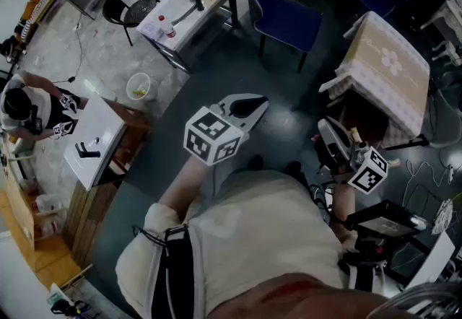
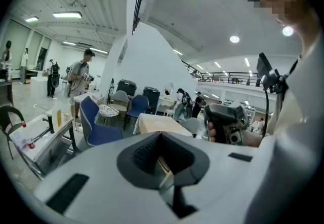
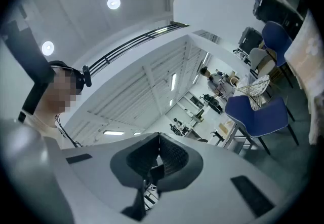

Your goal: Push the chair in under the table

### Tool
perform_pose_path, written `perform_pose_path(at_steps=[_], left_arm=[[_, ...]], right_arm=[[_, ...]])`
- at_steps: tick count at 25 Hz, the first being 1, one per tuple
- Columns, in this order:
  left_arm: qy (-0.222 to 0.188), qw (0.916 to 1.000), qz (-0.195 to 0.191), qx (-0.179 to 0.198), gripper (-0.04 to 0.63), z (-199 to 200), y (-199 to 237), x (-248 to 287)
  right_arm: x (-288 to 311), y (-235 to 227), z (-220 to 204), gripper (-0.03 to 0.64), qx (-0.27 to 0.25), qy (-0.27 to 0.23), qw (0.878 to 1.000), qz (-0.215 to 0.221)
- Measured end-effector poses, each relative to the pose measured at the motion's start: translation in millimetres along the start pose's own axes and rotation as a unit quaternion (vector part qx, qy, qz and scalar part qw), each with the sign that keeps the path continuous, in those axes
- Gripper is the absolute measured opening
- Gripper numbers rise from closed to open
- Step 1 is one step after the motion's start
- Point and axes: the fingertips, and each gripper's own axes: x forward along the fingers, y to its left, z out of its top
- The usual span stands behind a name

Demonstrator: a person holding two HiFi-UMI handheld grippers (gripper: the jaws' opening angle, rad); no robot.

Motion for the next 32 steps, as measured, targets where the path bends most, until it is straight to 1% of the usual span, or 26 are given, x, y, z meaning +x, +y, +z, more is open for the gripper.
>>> perform_pose_path(at_steps=[3, 6, 8, 10, 12, 14, 17, 19, 22, 25, 27, 29, 32], left_arm=[[-0.003, 0.9998, 0.008, -0.019, 0.006, -2, 7, -11], [-0.010, 0.9990, 0.002, -0.044, 0.006, -5, 10, -14], [-0.006, 0.9987, -0.002, -0.050, 0.006, -8, 12, -9], [-0.002, 0.9989, -0.001, -0.046, 0.006, -8, 15, -5], [-0.002, 0.9992, 0.002, -0.040, 0.006, -4, 18, -4], [-0.006, 0.9990, 0.008, -0.043, 0.006, -3, 19, -4], [-0.008, 0.9972, 0.003, -0.075, 0.006, -3, 13, 4], [0.002, 0.9963, 0.006, -0.086, 0.006, -2, 13, 19], [0.025, 0.9963, 0.035, -0.075, 0.006, 3, 20, 44], [0.038, 0.9956, 0.052, -0.067, 0.006, 15, 21, 65], [0.035, 0.9959, 0.061, -0.057, 0.006, 29, 18, 80], [0.027, 0.9966, 0.066, -0.042, 0.006, 43, 13, 94], [0.025, 0.9959, 0.084, -0.023, 0.006, 54, 11, 108]], right_arm=[[7, 0, 2, 0.011, -0.006, 0.005, 1.000, 0.000], [9, -2, 2, 0.012, -0.013, 0.008, 1.000, -0.010], [5, -4, 2, 0.012, -0.018, 0.008, 1.000, -0.022], [2, -5, 1, 0.012, -0.019, 0.010, 0.999, -0.029], [1, -5, -1, 0.012, -0.013, 0.011, 0.999, -0.027], [1, -5, -4, 0.012, -0.003, 0.011, 1.000, -0.019], [-3, -15, -5, 0.012, 0.013, 0.008, 1.000, -0.014], [-4, -33, -1, 0.012, 0.029, 0.010, 0.999, -0.008], [-4, -57, 9, 0.012, 0.035, 0.029, 0.999, 0.006], [-8, -71, 23, 0.012, 0.031, 0.035, 0.999, 0.023], [-13, -81, 35, 0.012, 0.040, 0.030, 0.998, 0.036], [-17, -94, 48, 0.012, 0.060, 0.025, 0.997, 0.049], [-16, -112, 61, 0.012, 0.085, 0.032, 0.993, 0.069]])
